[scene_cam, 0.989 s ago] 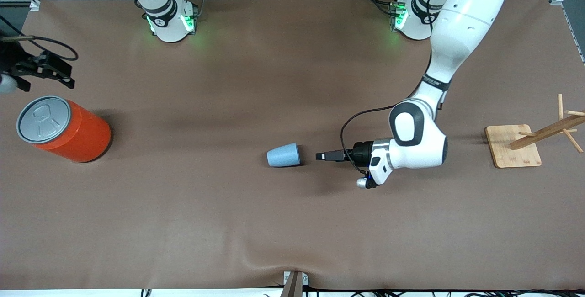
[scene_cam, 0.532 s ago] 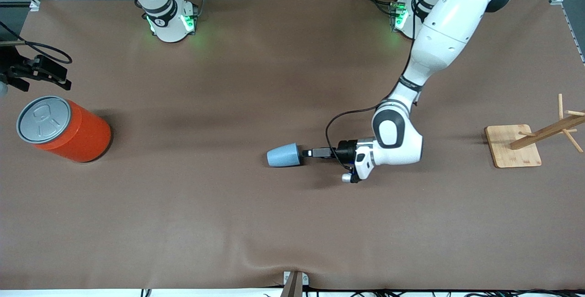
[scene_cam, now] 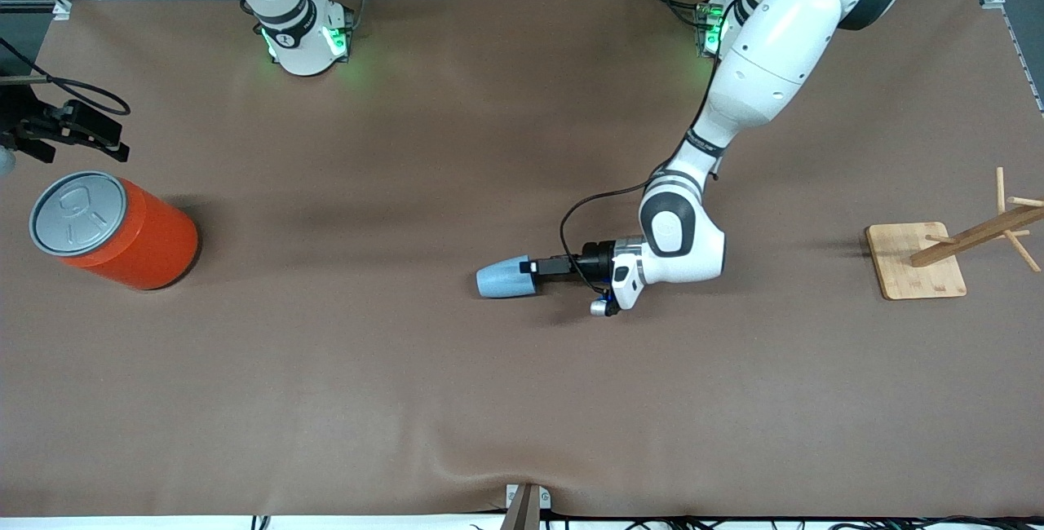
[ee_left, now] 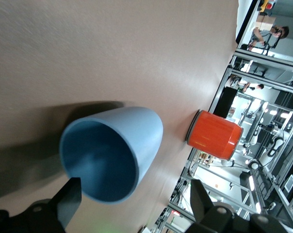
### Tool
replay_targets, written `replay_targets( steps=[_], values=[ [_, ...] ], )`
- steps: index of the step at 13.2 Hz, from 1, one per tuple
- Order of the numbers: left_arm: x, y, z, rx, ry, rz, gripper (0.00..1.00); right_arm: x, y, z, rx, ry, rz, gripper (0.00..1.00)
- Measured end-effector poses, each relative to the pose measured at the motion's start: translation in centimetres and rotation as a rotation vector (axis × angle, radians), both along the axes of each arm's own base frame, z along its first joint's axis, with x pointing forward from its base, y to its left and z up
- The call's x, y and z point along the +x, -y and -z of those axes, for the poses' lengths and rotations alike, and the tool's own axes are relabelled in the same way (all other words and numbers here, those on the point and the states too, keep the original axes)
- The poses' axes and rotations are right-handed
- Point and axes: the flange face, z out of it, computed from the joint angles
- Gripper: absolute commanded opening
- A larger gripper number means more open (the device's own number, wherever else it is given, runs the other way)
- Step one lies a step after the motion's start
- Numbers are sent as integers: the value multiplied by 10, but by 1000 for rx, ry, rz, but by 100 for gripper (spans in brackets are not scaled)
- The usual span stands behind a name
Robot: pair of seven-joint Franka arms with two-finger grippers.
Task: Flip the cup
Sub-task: 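Grasp the blue cup's rim with the left gripper and lift it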
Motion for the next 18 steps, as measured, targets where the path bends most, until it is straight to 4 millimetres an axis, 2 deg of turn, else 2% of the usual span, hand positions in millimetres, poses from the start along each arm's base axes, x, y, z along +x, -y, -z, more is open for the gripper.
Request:
replay_targets(
  steps=[1,3,6,9,11,15,16,18],
  values=[
    [-4,6,0,-8,-4,-9,84,0,-5,0,1,-3,-10,100],
    [-9,13,5,-10,-14,-12,63,-1,-22,1,1,-12,-40,100],
    [-10,14,13,-9,-16,-10,0,-2,-39,3,1,-17,-72,100],
    [-5,15,8,-15,0,-12,0,-4,-57,4,1,-28,-105,100],
    [10,17,-8,-29,38,-23,0,-6,-66,5,0,-37,-122,100],
    [35,-9,-17,5,85,-70,0,-7,-66,2,0,-32,-121,100],
    [46,-18,-29,14,102,-83,0,-7,-65,-1,0,-28,-120,100],
    [69,-39,-71,65,108,-96,0,-8,-64,-4,0,-23,-117,100]
  ],
)
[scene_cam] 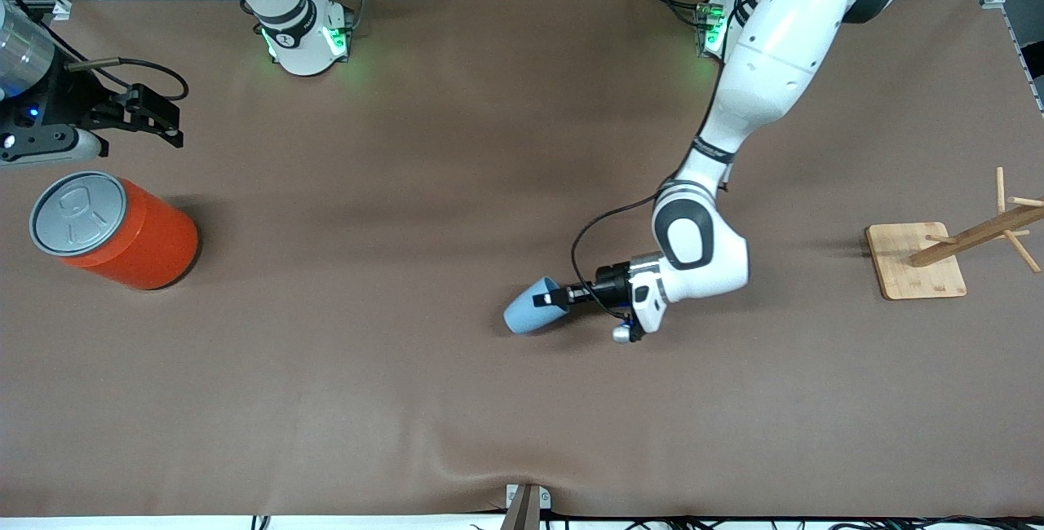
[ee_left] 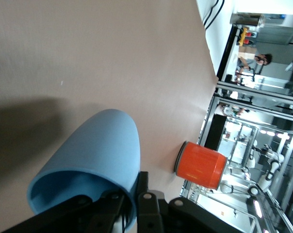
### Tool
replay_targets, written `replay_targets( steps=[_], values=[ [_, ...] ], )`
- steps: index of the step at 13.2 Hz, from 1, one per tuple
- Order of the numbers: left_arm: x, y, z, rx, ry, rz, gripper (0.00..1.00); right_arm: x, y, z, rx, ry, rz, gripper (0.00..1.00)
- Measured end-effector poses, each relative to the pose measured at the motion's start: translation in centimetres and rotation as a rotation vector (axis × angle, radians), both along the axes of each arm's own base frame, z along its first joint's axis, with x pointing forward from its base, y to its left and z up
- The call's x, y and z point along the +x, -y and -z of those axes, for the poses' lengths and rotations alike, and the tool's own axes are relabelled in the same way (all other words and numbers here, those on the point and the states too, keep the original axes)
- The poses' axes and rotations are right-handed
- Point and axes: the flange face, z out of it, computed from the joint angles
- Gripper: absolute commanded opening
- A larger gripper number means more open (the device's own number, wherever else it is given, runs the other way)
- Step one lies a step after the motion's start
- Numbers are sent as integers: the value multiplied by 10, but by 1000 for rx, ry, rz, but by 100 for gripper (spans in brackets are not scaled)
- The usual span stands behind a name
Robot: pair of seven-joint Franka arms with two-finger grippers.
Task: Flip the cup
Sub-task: 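Grasp the blue cup's rim with the left gripper and lift it, then rotate the blue cup upright with the left gripper beside the stand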
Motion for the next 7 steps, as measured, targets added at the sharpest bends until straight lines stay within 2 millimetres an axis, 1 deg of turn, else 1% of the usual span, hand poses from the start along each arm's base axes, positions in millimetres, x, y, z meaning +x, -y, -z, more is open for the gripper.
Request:
replay_targets(
  steps=[2,4,5,6,7],
  values=[
    [19,-25,-57,85,-14,-25,0,1,3,1,-2,-2,8,100],
    [32,-52,-113,190,-22,-55,0,5,18,4,-3,4,40,100],
    [36,-66,-136,251,-21,-62,0,6,27,4,-3,9,55,100],
    [39,-83,-152,312,-28,-67,0,7,33,3,-3,14,67,100],
    [42,-103,-162,362,-48,-75,0,8,42,2,-6,18,84,100]
  ],
)
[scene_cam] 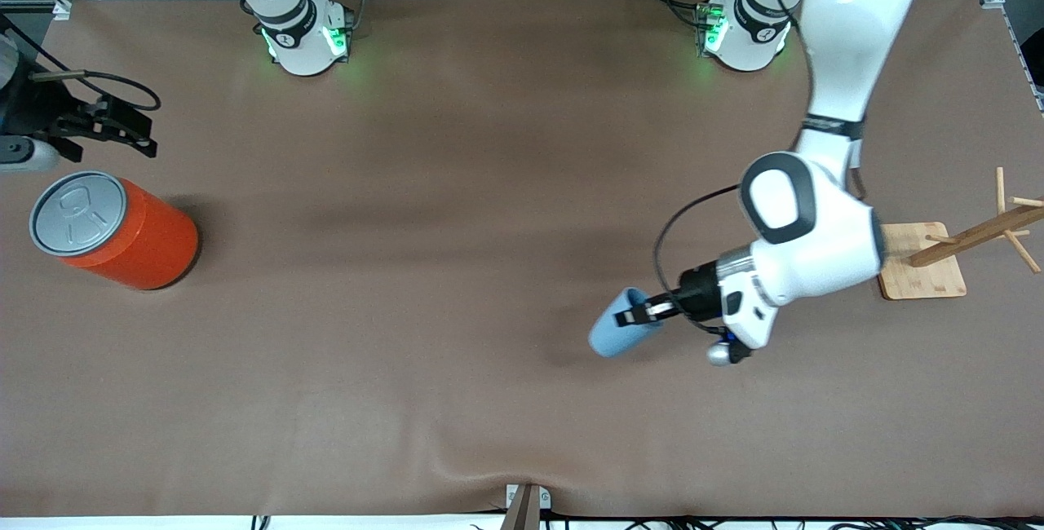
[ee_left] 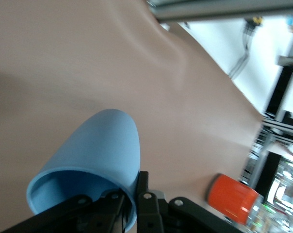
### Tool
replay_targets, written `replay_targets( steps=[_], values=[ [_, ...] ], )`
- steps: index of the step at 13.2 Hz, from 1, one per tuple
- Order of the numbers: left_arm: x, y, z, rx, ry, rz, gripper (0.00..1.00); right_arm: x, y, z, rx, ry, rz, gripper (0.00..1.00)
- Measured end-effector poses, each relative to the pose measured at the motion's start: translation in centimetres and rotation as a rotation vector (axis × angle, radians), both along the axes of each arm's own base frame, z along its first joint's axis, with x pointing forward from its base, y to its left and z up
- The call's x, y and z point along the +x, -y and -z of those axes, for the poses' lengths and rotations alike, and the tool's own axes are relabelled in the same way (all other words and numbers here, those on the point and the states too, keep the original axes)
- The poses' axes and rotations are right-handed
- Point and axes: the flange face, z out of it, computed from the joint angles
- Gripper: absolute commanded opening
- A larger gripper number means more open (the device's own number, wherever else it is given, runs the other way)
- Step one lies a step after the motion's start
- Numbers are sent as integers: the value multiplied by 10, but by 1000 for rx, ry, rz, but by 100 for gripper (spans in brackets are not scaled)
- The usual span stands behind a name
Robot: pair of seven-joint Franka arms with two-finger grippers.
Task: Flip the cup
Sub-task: 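Rotate the blue cup upright with the left gripper beside the stand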
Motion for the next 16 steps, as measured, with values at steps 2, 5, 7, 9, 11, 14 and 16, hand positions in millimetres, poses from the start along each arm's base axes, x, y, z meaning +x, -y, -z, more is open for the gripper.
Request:
replay_targets(
  steps=[2,5,7,9,11,14,16],
  values=[
    [6,-45,-4,87,-32,2,0,-1,32,-2,-4,4,61,100],
    [10,-101,7,325,-56,21,0,2,59,8,-4,-12,107,100],
    [6,-119,22,459,-78,41,0,7,57,14,-5,-20,104,100],
    [-1,-132,44,551,-105,77,0,6,56,1,-5,-1,103,100],
    [-9,-137,68,593,-140,106,0,4,55,0,-3,-13,102,100],
    [-15,-137,97,603,-194,136,0,-1,50,4,12,-62,94,100],
    [-24,-136,101,601,-257,184,0,-5,49,5,15,-88,94,100]
  ],
)
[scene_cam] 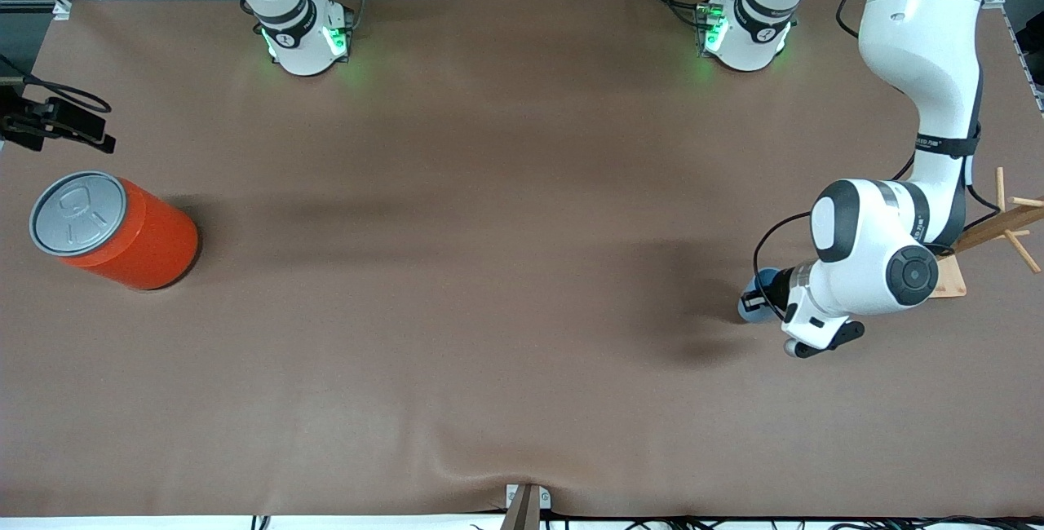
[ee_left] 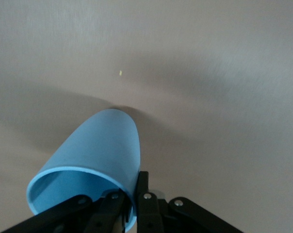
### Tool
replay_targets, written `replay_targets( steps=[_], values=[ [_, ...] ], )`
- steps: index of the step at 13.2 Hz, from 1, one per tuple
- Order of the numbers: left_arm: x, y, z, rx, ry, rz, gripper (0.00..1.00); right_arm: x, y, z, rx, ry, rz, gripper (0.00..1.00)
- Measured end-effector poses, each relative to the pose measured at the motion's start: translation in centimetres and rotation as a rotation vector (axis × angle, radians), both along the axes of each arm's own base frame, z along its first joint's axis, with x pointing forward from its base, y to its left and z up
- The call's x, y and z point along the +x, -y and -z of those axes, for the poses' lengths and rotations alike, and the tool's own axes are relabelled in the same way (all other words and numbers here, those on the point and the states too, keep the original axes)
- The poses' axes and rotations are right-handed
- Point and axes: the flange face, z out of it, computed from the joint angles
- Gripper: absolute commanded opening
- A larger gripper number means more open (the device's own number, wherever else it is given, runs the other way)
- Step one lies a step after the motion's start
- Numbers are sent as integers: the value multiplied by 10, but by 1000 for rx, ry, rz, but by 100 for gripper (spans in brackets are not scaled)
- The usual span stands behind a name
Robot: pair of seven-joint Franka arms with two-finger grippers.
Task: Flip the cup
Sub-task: 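Rotate the blue cup upright with the left gripper beside the stand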
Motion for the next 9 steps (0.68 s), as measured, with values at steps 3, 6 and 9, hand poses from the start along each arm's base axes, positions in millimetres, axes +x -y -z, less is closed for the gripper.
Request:
replay_targets(
  steps=[3,6,9],
  values=[
    [-12,-11,0,-24,-111,102,0,0,0,-3,3,6,1,100],
    [-17,-24,4,-37,-153,123,0,-1,5,-3,4,3,11,100],
    [-18,-22,8,-26,-156,133,0,-5,13,-1,6,-22,26,100]
  ],
)
